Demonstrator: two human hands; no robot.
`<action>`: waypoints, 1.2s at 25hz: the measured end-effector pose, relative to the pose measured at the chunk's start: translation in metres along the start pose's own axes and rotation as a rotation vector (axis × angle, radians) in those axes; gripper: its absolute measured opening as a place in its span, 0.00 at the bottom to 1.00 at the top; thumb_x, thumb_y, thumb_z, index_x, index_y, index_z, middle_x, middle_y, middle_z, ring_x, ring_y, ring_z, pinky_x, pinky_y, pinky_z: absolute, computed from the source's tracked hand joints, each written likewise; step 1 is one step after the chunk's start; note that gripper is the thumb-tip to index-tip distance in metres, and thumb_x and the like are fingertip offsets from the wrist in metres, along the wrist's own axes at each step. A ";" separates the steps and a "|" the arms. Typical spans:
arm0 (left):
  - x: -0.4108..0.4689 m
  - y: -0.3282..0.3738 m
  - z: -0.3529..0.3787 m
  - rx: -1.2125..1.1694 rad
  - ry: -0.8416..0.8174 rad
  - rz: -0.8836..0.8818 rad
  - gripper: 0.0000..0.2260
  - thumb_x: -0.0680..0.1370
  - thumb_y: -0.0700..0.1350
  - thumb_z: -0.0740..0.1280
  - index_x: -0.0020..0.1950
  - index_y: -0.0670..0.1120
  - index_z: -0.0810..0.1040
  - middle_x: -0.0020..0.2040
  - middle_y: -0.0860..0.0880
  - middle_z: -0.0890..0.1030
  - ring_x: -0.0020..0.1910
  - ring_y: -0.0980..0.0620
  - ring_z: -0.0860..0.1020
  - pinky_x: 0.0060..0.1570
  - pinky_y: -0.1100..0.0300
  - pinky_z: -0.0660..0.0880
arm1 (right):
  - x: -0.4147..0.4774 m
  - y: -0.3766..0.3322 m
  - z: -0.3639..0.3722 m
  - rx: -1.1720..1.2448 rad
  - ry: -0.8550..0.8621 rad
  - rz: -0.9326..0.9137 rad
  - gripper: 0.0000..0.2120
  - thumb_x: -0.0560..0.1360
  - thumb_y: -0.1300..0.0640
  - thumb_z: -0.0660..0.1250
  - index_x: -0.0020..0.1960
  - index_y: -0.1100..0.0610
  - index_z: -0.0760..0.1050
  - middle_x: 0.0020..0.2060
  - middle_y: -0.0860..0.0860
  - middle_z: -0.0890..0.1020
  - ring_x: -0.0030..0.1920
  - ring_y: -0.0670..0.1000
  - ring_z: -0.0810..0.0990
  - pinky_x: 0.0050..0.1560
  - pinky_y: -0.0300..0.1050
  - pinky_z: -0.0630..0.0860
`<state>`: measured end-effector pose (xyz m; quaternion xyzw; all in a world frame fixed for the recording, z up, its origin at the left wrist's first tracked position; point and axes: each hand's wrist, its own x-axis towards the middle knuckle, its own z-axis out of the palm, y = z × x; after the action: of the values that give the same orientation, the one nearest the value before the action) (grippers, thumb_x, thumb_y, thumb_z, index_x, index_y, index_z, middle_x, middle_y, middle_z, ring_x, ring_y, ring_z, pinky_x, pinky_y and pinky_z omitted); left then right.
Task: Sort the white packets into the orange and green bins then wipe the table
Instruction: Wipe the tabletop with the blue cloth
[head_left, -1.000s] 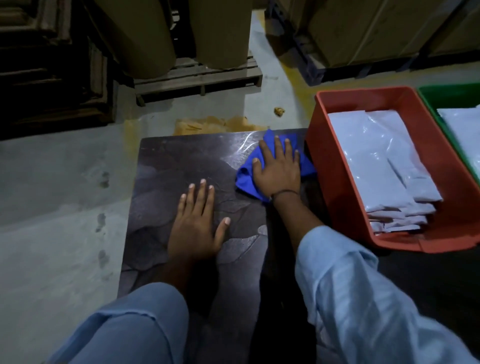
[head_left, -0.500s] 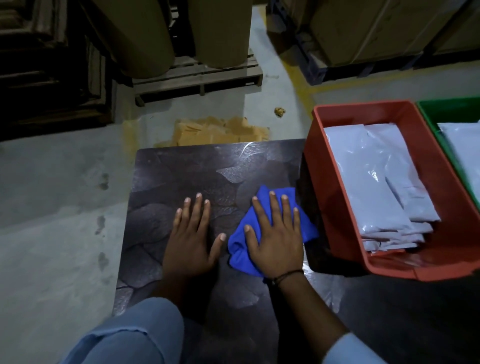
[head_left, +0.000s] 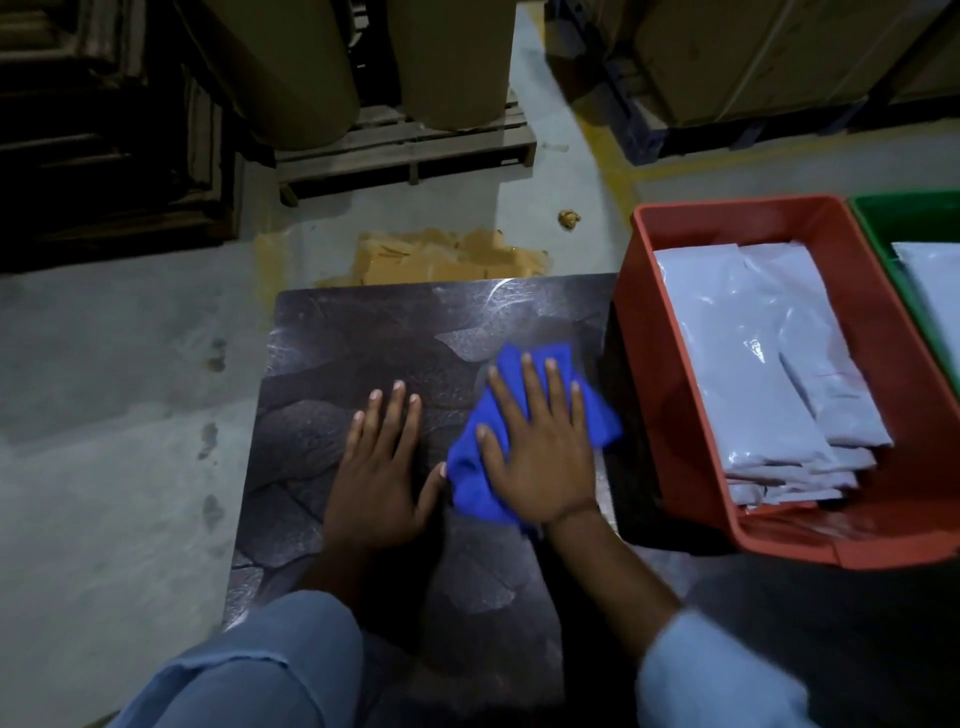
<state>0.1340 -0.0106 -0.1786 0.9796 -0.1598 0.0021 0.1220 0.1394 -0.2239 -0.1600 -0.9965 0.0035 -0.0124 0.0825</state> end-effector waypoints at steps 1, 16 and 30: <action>0.000 -0.001 0.000 -0.002 0.004 -0.001 0.36 0.80 0.61 0.58 0.82 0.43 0.56 0.83 0.45 0.51 0.82 0.43 0.48 0.78 0.41 0.54 | -0.026 0.002 -0.004 0.004 0.000 -0.005 0.32 0.79 0.38 0.54 0.80 0.45 0.53 0.81 0.54 0.54 0.80 0.59 0.47 0.77 0.63 0.49; -0.001 0.003 0.001 0.005 -0.010 -0.023 0.36 0.79 0.62 0.55 0.81 0.42 0.57 0.82 0.42 0.54 0.81 0.40 0.52 0.79 0.44 0.51 | -0.008 0.016 0.000 -0.003 -0.011 0.055 0.33 0.77 0.36 0.52 0.79 0.45 0.58 0.80 0.56 0.58 0.80 0.61 0.50 0.76 0.65 0.50; -0.163 0.096 0.004 0.000 -0.036 -0.099 0.36 0.80 0.61 0.55 0.82 0.41 0.54 0.83 0.42 0.48 0.82 0.40 0.46 0.79 0.42 0.51 | -0.155 0.031 -0.008 -0.033 -0.021 0.055 0.32 0.77 0.37 0.56 0.79 0.44 0.57 0.80 0.53 0.57 0.80 0.58 0.51 0.75 0.64 0.55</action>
<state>-0.0511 -0.0491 -0.1671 0.9862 -0.1132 -0.0215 0.1191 -0.0159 -0.2548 -0.1615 -0.9973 0.0303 0.0001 0.0665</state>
